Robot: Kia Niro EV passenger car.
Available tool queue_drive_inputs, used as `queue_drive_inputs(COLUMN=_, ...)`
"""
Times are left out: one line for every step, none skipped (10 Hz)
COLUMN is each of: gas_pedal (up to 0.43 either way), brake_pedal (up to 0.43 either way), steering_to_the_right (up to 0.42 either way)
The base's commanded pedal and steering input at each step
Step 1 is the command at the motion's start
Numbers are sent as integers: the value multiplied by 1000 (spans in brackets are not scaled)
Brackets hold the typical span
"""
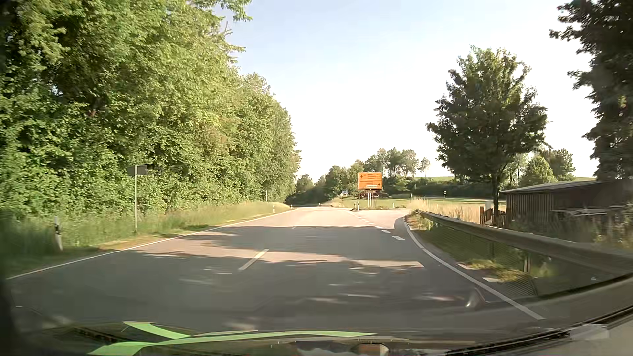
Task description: Follow the waypoints while adhering to traffic rules and regulations
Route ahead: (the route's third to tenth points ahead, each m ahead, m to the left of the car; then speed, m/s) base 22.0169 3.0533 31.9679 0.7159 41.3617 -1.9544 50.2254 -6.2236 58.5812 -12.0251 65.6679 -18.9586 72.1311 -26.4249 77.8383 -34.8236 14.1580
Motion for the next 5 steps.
queue_drive_inputs(gas_pedal=0, brake_pedal=220, steering_to_the_right=18)
queue_drive_inputs(gas_pedal=0, brake_pedal=220, steering_to_the_right=20)
queue_drive_inputs(gas_pedal=0, brake_pedal=213, steering_to_the_right=21)
queue_drive_inputs(gas_pedal=0, brake_pedal=213, steering_to_the_right=21)
queue_drive_inputs(gas_pedal=0, brake_pedal=213, steering_to_the_right=22)
